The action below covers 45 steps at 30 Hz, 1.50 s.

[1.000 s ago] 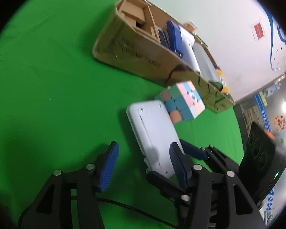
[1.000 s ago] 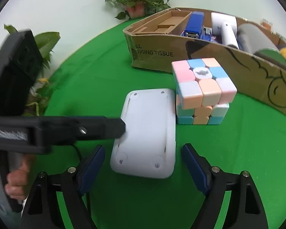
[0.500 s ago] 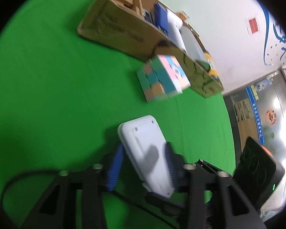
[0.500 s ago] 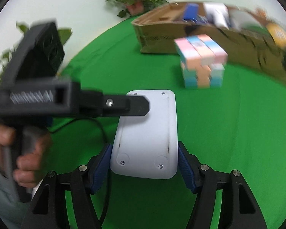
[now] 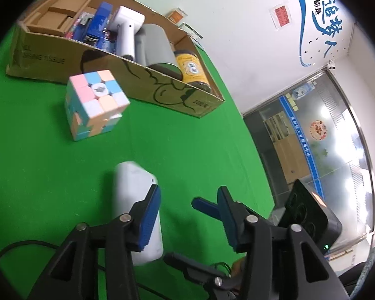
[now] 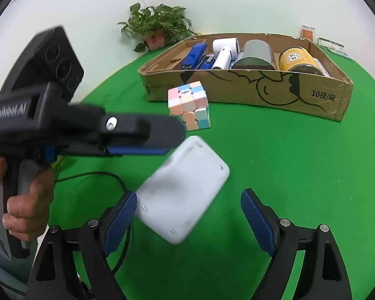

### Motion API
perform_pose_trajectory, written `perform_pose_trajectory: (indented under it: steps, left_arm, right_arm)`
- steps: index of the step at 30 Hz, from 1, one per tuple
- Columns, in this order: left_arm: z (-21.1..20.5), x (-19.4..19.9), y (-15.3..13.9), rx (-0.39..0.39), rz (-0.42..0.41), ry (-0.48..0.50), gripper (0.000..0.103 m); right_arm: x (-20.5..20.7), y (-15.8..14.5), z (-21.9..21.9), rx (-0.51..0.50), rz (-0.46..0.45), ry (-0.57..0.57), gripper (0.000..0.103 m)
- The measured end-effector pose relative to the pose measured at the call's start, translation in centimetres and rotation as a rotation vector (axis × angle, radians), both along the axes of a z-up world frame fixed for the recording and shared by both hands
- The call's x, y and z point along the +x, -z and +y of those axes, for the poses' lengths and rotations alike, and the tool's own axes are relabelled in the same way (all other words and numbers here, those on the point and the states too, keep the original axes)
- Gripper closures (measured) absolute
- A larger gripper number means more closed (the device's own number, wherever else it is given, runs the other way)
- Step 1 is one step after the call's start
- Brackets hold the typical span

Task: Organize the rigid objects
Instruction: 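Lift the phone stand and rotate it upright in the right gripper, then lower the phone stand into the box and release it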

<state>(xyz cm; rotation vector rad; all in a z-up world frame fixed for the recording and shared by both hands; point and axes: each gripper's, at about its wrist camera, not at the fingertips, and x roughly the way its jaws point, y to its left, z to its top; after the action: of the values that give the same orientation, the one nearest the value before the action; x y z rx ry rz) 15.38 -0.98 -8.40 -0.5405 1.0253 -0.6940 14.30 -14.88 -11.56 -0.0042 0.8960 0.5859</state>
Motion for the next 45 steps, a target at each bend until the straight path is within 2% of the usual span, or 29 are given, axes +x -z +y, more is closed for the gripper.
perform_pose_trajectory:
  steps: [2,6,8,9,10,11,14,17,20,23,27,29,30,33,36,38,40,43,45]
  left_arm:
    - [0.0,0.0,0.3,0.003,0.008,-0.002,0.057]
    - [2.8,-1.3,0.4,0.076,-0.008,-0.060,0.057]
    - [3.9,-0.8,1.3,0.123,0.027,-0.112,0.050]
    - [4.4,-0.7,1.9,0.168,0.050,-0.133,0.043]
    - [4.4,-0.3,2.6,0.207,0.080,-0.132,0.043]
    - [4.3,0.0,3.4,0.212,0.114,-0.100,0.043]
    - [3.7,0.3,5.2,0.109,0.209,-0.042,0.044]
    - [2.3,-0.1,5.3,0.050,0.229,-0.003,0.044]
    - [0.2,-0.7,3.7,-0.066,0.179,0.077,0.044]
    - [-2.2,-0.9,2.1,-0.150,0.106,0.152,0.044]
    - [-2.9,-1.2,1.0,-0.127,0.015,0.147,0.045]
    - [-2.2,-1.3,1.0,-0.112,0.002,0.118,0.045]
    - [-1.8,-1.3,1.2,-0.093,0.005,0.100,0.041]
    - [-1.1,-0.2,2.5,-0.043,0.052,0.048,0.040]
    - [-1.1,-0.4,3.8,-0.016,0.108,0.049,0.040]
    - [-1.7,-0.3,4.7,-0.002,0.135,0.055,0.040]
    - [-2.1,-0.3,5.4,0.000,0.162,0.069,0.040]
    - [-2.5,-0.3,5.6,0.013,0.164,0.083,0.040]
    - [-2.7,-0.3,5.9,0.015,0.172,0.088,0.040]
  right_arm:
    - [-0.4,0.0,0.3,0.005,-0.007,0.017,0.018]
    - [0.0,1.2,2.1,-0.023,0.022,-0.006,0.018]
    - [0.2,1.8,3.2,-0.033,0.014,-0.026,0.018]
    - [0.3,2.0,3.6,-0.040,0.017,-0.019,0.018]
    - [0.4,2.2,3.7,-0.038,0.029,-0.012,0.018]
    - [0.6,2.5,3.7,-0.026,0.054,-0.002,0.018]
    - [0.8,2.7,3.4,-0.011,0.074,0.015,0.018]
    - [0.2,2.0,2.6,-0.019,0.042,0.021,0.018]
    - [-0.7,0.9,1.2,-0.042,-0.008,0.041,0.018]
    - [-1.3,0.6,-0.1,-0.088,-0.036,0.070,0.018]
    - [-1.4,0.3,-3.1,-0.096,-0.049,0.178,0.018]
    - [-1.1,0.3,-4.4,-0.077,-0.032,0.211,0.027]
    - [-0.9,0.4,-4.7,-0.081,-0.031,0.222,0.028]
    - [-0.5,1.4,-5.2,-0.132,-0.024,0.234,0.028]
    - [-0.5,2.7,-5.1,-0.147,0.024,0.230,0.028]
    - [-0.9,2.9,-4.0,-0.176,-0.003,0.225,0.029]
    - [-1.5,3.0,-3.0,-0.244,-0.047,0.230,0.036]
    - [-1.4,3.3,-2.9,-0.230,-0.043,0.224,0.037]
    - [-1.3,3.0,-3.2,-0.154,-0.002,0.226,0.037]
